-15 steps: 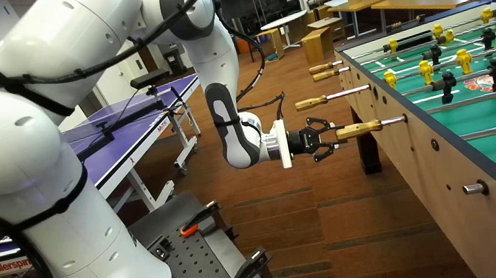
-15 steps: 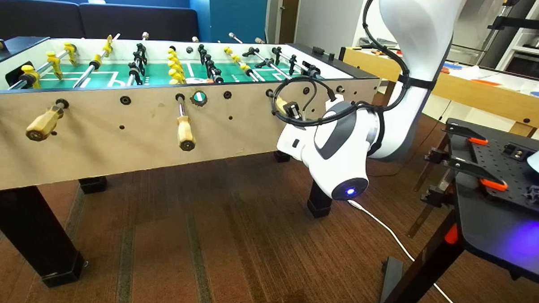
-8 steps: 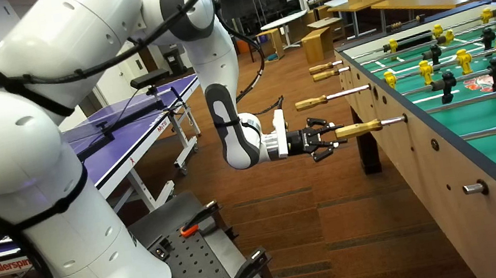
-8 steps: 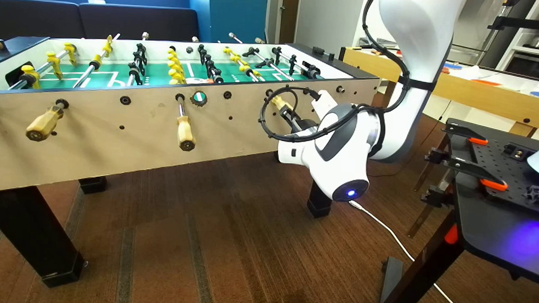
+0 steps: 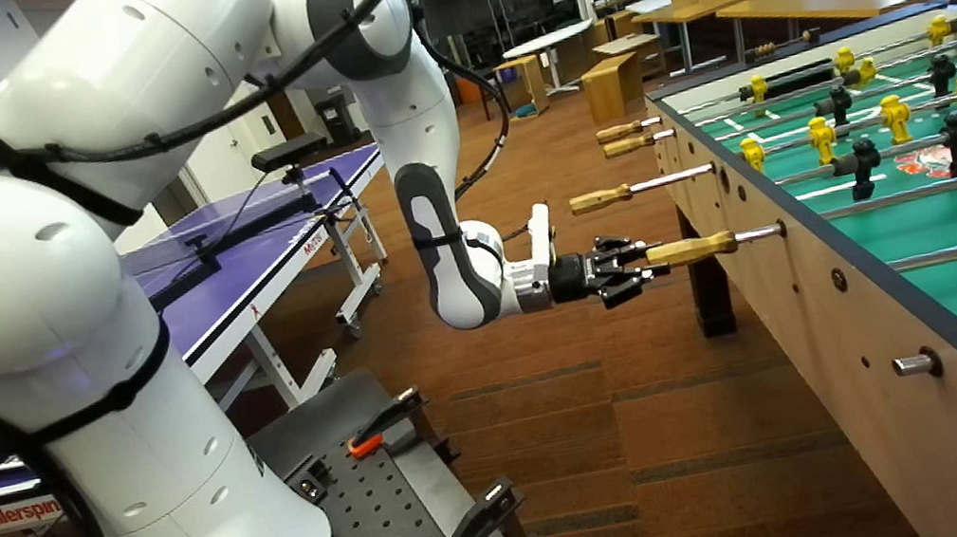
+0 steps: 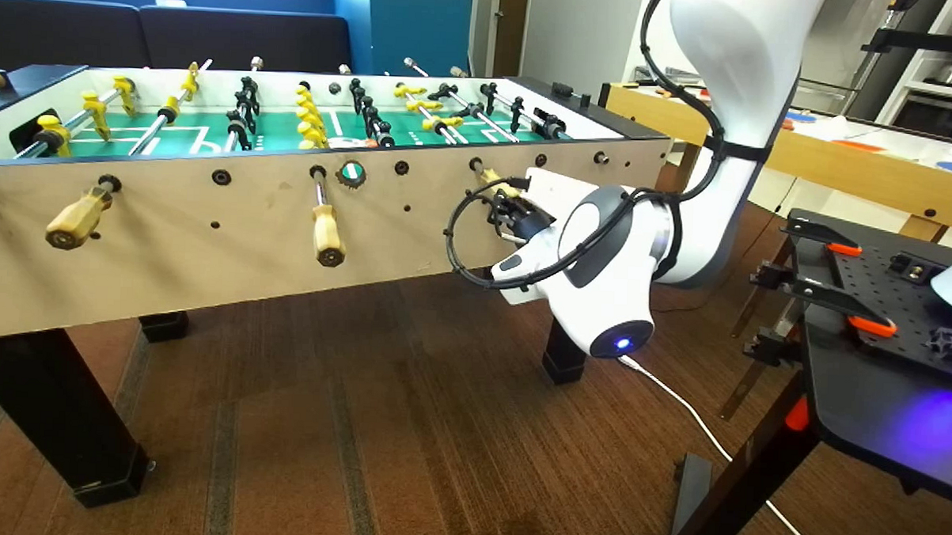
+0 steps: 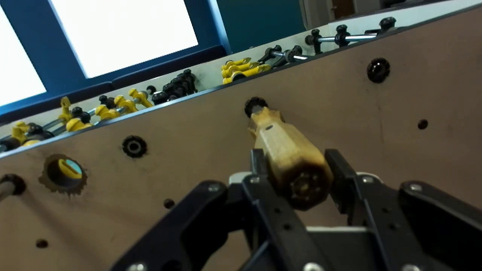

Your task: Rotate the last yellow rod

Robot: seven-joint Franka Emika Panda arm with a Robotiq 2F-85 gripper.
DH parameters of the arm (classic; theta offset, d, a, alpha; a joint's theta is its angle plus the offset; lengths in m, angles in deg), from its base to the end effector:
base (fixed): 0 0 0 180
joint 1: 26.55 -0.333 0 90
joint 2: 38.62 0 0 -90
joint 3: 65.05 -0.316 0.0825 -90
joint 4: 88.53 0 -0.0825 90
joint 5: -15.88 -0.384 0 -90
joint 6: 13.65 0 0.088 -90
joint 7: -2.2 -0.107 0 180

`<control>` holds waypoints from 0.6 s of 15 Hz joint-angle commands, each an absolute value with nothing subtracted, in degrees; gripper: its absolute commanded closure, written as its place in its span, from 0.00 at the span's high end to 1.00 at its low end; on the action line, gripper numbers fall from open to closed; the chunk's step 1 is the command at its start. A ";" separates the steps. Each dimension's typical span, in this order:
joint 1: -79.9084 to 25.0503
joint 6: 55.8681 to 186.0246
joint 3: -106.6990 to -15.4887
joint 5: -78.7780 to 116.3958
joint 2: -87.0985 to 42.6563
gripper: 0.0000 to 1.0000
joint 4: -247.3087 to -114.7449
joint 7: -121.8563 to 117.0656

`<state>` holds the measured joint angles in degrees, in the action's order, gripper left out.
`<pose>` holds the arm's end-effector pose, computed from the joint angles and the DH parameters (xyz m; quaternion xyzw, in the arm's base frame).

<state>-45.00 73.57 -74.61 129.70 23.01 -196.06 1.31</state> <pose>0.5089 0.1632 -0.0318 0.3481 0.6192 -0.1810 0.6802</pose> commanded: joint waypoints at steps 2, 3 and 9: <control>-46.61 72.62 -73.19 131.38 20.57 0.17 -196.76 14.37; -46.78 72.73 -72.95 131.65 20.44 0.17 -197.07 17.05; -45.62 73.52 -73.68 130.89 23.10 0.42 -196.60 20.09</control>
